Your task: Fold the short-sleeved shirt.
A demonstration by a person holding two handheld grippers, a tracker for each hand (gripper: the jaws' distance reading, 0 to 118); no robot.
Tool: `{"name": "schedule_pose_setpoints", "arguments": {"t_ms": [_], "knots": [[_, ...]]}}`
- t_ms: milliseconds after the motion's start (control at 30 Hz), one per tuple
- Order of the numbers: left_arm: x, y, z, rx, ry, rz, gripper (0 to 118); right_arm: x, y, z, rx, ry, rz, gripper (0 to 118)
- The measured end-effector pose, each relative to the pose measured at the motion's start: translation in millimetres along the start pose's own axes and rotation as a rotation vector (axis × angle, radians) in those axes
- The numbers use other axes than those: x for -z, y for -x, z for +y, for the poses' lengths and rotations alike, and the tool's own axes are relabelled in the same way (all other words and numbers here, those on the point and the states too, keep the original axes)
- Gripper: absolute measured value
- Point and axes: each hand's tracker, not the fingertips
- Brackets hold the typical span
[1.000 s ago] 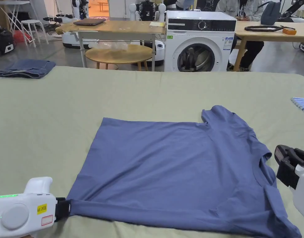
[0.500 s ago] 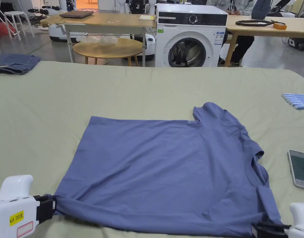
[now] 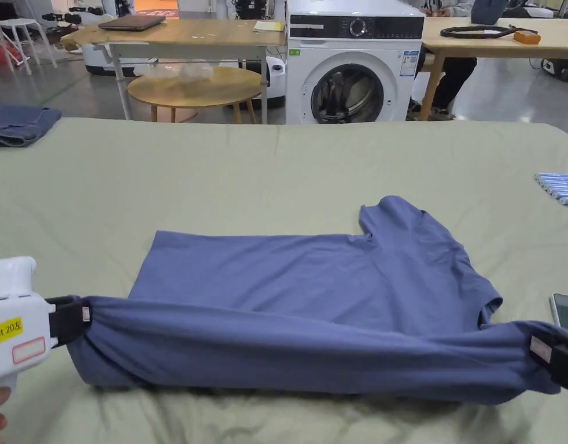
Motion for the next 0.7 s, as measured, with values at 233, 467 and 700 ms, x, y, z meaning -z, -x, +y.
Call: {"name": "schedule_pose_setpoints", "arguments": {"t_ms": [233,467,700], "knots": [[102.5,-2.9,51.1,-0.067,0.078,0.033,4,96.5,6.5,57.8,-0.01,0.062,-0.017,2],[171.5,-6.5,49.0,-0.035,0.18,0.08,4,179.5,0.0,58.5,-0.01,0.171,-0.04,2],[146.6,-6.7,37.2,-0.058,0.133,0.061,101,162.3,6.3,53.2,-0.076,0.084,-0.09,78]]}}
